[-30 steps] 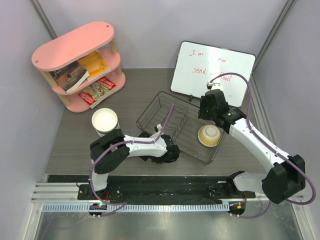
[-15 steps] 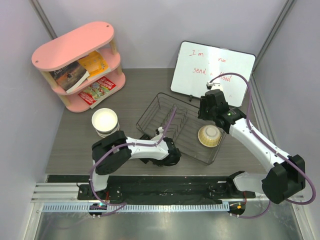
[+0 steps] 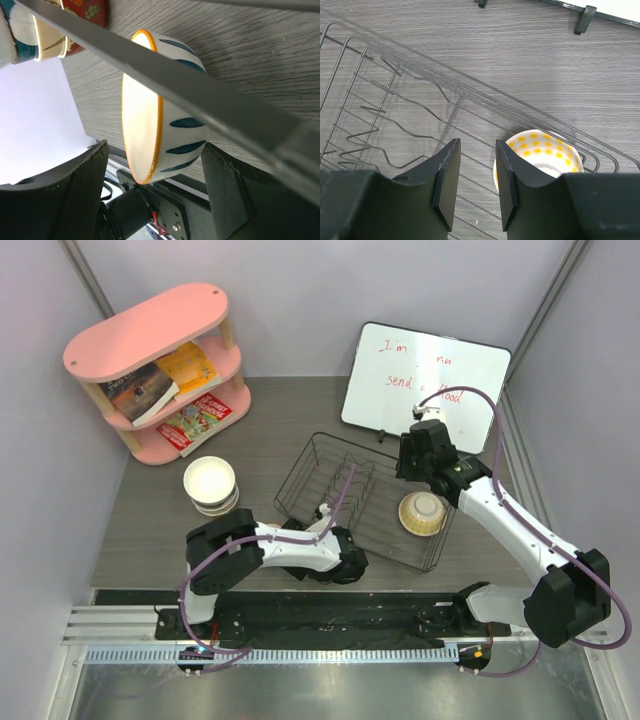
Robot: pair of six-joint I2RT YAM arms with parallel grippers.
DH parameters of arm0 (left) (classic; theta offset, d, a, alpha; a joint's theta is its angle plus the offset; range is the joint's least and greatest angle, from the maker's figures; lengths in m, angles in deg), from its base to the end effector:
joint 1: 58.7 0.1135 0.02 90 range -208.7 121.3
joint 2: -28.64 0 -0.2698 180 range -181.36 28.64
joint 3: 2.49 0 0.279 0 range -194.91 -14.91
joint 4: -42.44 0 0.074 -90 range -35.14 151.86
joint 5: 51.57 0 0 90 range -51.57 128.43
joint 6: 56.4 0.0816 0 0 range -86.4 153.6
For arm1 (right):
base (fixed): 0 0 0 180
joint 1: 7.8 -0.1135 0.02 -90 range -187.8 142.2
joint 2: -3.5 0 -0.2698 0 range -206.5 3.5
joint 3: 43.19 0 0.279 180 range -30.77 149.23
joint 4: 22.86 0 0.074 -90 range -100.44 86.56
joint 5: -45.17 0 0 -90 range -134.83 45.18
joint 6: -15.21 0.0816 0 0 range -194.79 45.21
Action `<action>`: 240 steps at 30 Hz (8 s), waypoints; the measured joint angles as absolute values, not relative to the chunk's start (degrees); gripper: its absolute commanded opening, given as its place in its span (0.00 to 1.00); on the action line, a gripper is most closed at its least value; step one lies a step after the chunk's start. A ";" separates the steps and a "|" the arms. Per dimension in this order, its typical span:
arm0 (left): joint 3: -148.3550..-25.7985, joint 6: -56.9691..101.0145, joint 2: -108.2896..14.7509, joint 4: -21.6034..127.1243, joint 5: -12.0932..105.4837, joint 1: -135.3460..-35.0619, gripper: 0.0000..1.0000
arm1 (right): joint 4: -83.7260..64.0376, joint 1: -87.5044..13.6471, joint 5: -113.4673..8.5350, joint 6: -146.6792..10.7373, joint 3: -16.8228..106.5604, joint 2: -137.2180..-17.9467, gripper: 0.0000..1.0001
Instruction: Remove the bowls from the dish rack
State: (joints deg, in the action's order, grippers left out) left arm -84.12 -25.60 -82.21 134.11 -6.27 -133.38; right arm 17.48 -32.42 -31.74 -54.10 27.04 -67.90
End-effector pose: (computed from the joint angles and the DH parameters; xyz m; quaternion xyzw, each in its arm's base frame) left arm 0.1324 -0.2662 0.1162 0.2204 0.8697 0.3702 0.2408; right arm 0.3057 0.1198 0.2618 0.0157 0.9069 0.0612 0.4165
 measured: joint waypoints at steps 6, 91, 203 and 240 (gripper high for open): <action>-83.42 -27.17 -81.56 132.88 -6.27 -133.60 0.75 | 17.48 -32.42 -31.74 -54.12 26.69 -67.90 0.40; -111.77 3.49 -85.34 89.65 50.38 -109.58 0.75 | 26.23 -32.25 -22.48 -47.45 22.62 -51.35 0.69; -105.65 7.84 -50.91 109.15 30.16 -105.12 0.00 | 29.90 -31.99 -20.20 -42.56 25.13 -52.05 0.68; -93.17 -9.14 -53.40 132.18 -2.76 -113.93 0.00 | 24.70 -31.64 -26.85 -44.74 22.23 -57.43 0.68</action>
